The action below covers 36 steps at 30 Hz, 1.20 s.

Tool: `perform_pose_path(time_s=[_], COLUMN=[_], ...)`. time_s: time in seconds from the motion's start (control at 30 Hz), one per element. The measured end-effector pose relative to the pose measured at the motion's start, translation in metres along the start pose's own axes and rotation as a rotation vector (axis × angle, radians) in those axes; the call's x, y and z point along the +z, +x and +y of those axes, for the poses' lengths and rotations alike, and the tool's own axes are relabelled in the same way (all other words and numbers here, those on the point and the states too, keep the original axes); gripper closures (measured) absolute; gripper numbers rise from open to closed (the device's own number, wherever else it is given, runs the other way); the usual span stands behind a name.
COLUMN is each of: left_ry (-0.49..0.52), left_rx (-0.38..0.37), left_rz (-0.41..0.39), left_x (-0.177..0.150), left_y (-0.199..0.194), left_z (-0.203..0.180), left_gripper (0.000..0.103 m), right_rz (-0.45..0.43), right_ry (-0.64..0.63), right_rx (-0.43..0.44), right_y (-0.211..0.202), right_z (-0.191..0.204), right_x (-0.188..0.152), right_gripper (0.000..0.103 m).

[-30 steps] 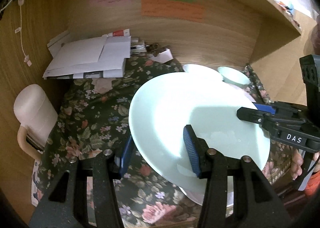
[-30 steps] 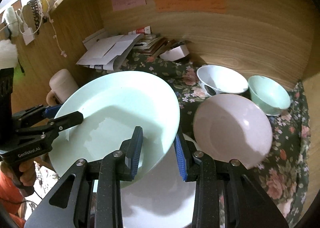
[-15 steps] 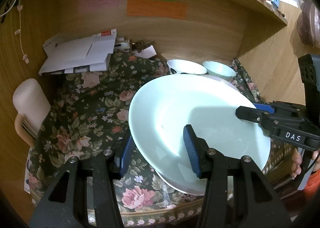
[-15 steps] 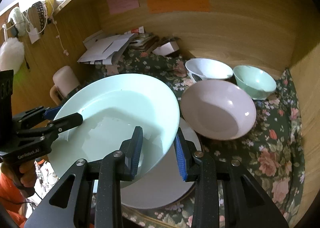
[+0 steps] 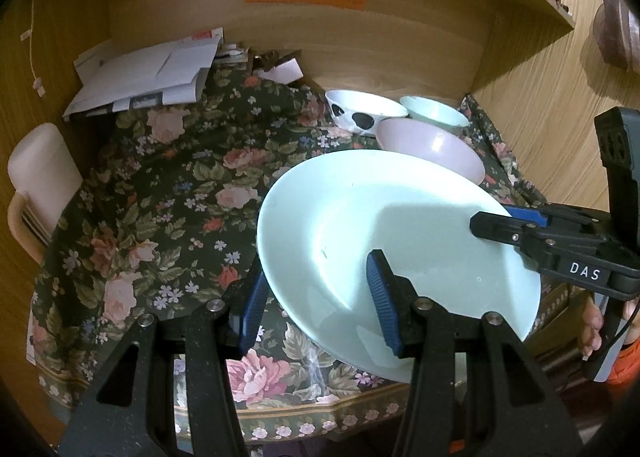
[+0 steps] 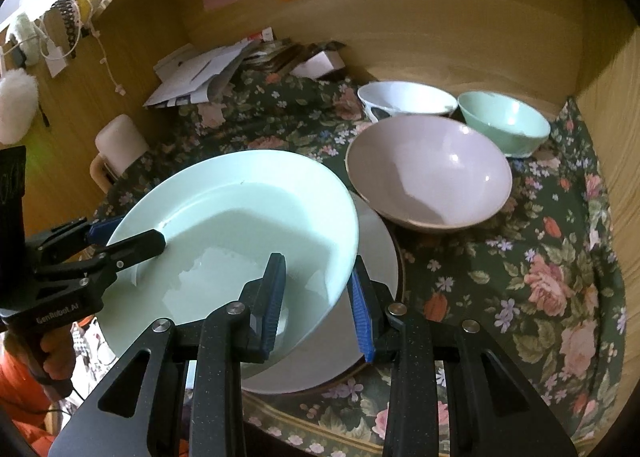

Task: Organize plates and bowls

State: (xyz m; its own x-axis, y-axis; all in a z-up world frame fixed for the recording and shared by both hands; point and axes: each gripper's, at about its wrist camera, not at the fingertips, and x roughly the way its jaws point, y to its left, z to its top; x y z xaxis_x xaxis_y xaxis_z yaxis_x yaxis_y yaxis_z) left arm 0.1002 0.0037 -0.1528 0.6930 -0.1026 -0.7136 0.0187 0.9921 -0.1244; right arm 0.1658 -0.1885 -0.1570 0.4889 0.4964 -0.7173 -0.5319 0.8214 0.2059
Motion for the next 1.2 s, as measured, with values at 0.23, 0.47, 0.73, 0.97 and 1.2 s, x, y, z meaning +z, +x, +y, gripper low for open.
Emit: perform_pose_path(time_s=[0.23, 0.47, 0.73, 0.97, 1.2], left_ry=[-0.005, -0.016, 0.005, -0.019, 0.010], left_rx=[-0.001, 0.000, 0.019, 0.005, 0.022], left_rz=[0.031, 0.068, 0.068, 0.099, 0.112], left_x=[-0.006, -0.013, -0.012, -0.011, -0.014], left_y=[0.017, 0.040, 0.050, 0.057, 0.061], left_z=[0.000, 0.004, 0.004, 0.008, 0.006], left_gripper=[0.054, 0.054, 0.054, 0.054, 0.055], right_rz=[0.028, 0.054, 0.073, 0.072, 0.061], right_ry=[0.024, 0.052, 0.068, 0.066, 0.056], right_rx=[-0.001, 0.000, 0.004, 0.009, -0.005], right_y=[0.014, 0.028, 0.038, 0.039, 0.036], right_z=[-0.007, -0.013, -0.019, -0.020, -0.022], right_x=[-0.007, -0.013, -0.017, -0.017, -0.018], right_gripper=[0.074, 0.074, 0.074, 0.074, 0.074])
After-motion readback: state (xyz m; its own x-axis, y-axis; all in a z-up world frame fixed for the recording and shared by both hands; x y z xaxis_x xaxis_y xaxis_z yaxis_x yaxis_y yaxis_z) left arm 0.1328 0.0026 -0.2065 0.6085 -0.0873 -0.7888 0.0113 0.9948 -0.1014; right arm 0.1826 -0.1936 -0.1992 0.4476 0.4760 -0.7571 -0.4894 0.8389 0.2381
